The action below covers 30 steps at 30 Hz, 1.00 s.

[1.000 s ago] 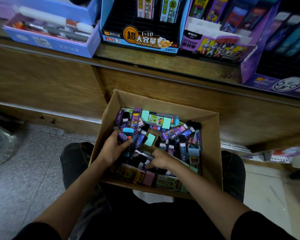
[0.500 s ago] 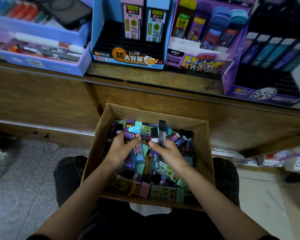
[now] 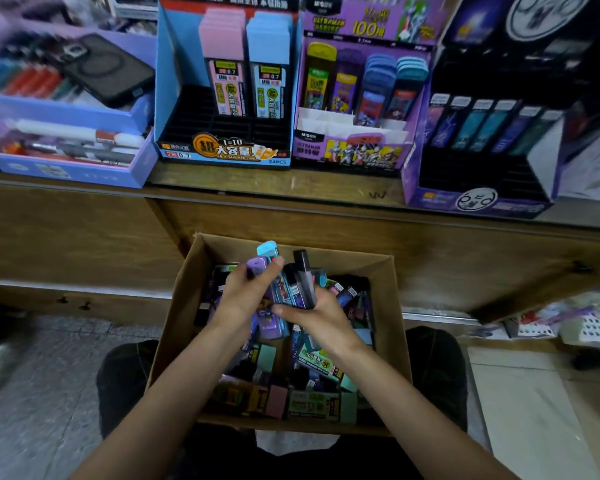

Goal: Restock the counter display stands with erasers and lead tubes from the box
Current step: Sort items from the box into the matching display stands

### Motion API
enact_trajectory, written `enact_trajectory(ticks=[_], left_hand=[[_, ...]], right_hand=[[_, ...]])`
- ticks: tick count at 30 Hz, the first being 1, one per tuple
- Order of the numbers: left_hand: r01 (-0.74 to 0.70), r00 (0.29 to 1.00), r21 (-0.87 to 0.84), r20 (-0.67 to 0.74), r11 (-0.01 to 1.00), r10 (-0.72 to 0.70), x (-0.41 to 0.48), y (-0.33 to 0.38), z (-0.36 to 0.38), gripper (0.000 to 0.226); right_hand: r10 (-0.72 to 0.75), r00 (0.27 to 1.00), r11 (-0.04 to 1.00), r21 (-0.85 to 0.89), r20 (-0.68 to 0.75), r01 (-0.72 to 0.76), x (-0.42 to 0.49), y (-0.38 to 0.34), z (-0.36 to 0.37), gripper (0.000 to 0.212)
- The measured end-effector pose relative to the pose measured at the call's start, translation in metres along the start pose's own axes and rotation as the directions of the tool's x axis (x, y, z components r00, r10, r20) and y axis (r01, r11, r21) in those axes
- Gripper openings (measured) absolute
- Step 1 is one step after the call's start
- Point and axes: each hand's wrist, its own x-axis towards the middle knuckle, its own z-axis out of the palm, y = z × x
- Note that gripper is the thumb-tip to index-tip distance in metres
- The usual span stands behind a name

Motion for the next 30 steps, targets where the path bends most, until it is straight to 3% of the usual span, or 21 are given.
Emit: enact_trajectory(ticks=[4,8,13,18,20,24,27,30], left_hand=[[0.058,0.967,-0.194,0.255,0.979,-0.007,-0.009,0.007,-0.007,0.034],[0.076,0.934,-0.202,0.357,0.976,0.001,-0.016,0.002,-0.004,0.038],[0.070,0.942,-0.221,0.335,0.973,0.008,-0.017,0.004,0.001,0.027],[0.077,0.963,-0.284,0.269,0.956,0.002,-0.020,0.011,0.007,0.020],[0.042,0.969,-0.306,0.244,0.951,0.036,-0.021,0.018,0.009,0.022],[-0.052,0.975,-0.240,0.196,0.969,0.101,-0.024,0.037,0.011,0.018],[-0.123,0.967,-0.199,0.195,0.972,0.162,-0.026,0.053,0.014,0.010],[-0.172,0.953,-0.200,0.214,0.965,0.215,-0.026,0.072,0.023,0.010]], right_hand=[[0.007,1.000,0.999,0.052,0.024,-0.008,-0.004,-0.012,-0.014,0.033],[0.002,0.997,1.000,0.023,0.081,-0.004,-0.008,-0.022,-0.019,0.037],[-0.019,0.998,1.000,0.017,0.062,0.018,-0.014,-0.021,-0.016,0.030],[0.080,0.996,0.946,0.317,-0.039,-0.063,-0.013,-0.022,-0.018,0.046],[0.015,0.996,0.984,0.178,-0.084,0.000,-0.015,-0.027,-0.021,0.015],[-0.217,0.961,0.974,-0.105,-0.170,0.202,-0.023,-0.044,-0.034,0.022],[-0.245,0.957,0.969,-0.070,-0.152,0.237,-0.027,-0.062,-0.048,0.022],[-0.228,0.961,0.971,0.028,-0.154,0.235,-0.031,-0.084,-0.059,0.043]])
